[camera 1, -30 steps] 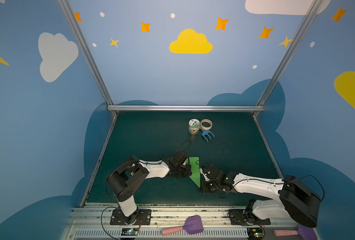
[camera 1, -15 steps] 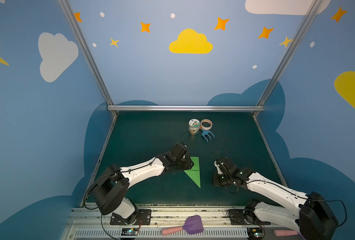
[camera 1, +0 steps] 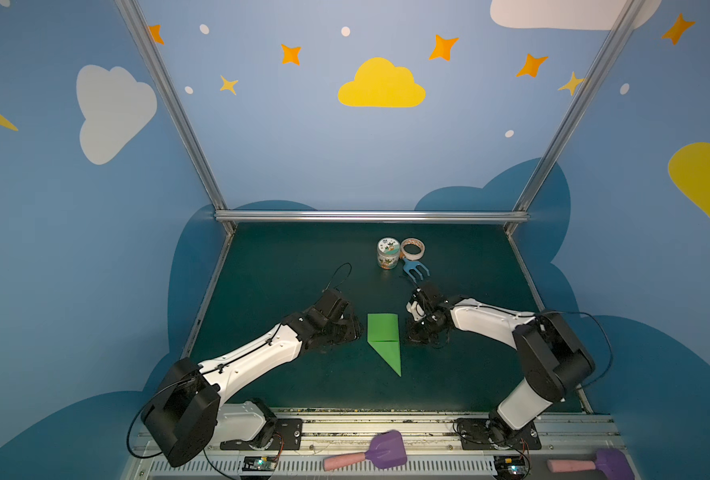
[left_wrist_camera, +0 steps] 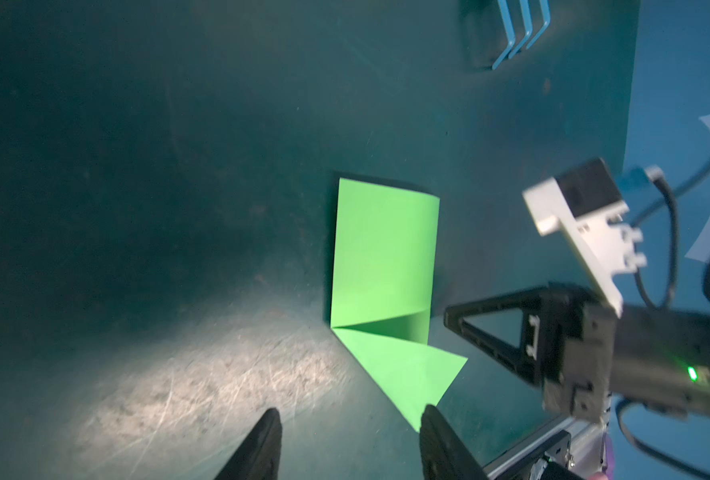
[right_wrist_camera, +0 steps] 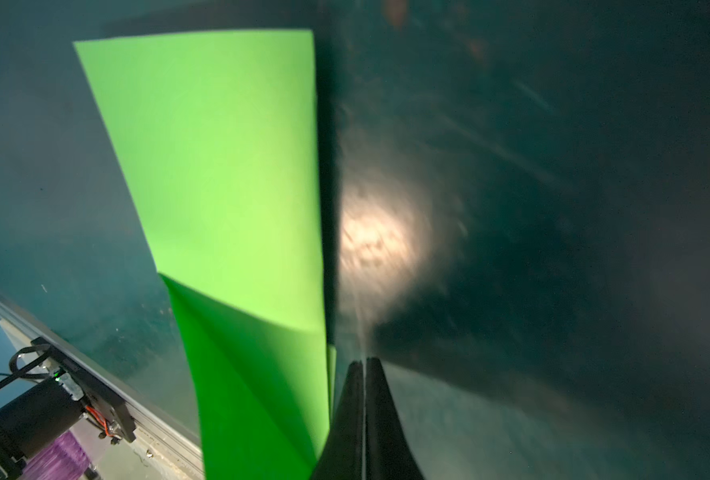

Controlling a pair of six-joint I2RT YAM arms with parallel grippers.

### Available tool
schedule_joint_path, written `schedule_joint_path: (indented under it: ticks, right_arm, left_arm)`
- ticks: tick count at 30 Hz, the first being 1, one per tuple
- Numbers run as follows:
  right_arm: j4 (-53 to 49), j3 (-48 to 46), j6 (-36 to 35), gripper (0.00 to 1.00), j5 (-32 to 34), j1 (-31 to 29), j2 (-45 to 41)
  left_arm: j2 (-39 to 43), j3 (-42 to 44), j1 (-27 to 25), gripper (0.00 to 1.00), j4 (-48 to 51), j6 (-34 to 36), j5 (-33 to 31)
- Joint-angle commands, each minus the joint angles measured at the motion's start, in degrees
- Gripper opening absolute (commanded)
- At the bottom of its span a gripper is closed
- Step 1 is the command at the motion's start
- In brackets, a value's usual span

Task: Fold a paper plane with a square sheet of paper (fold left side to right side)
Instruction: 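Raise both grippers off the green sheet and move them farther from the robot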

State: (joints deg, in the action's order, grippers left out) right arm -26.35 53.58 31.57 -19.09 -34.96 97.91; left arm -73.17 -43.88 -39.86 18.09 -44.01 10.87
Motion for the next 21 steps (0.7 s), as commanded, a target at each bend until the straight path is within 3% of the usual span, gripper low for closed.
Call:
schedule_joint_path:
  ticks: [1,10,13,21]
  right_arm:
    - [-0.47,4.44,-2.46,0.00,-2.97,0.05,3.95]
    - [-1.92,14.76,-2.70,0.00,-7.25,-0.46,12.10]
    - [-4.95,15.10,-2.93,0.00,-3.01,-0.46,7.96]
    - [-6.17,7.28,-1.20,0.00,0.69,-3.48,-6.57]
  left_arm:
    - [1.06,1.38,0.21,0.56,0.82,-1.95,2.99]
    - [1.06,-2.39,0.88,0.58,7.70,-1.55,2.72]
    - [0.60,-1.92,1.50,0.61,6.82,-2.44,-0.24]
    - [-2.35,-1.60,3.69,0.64,2.88,-1.40,0.90]
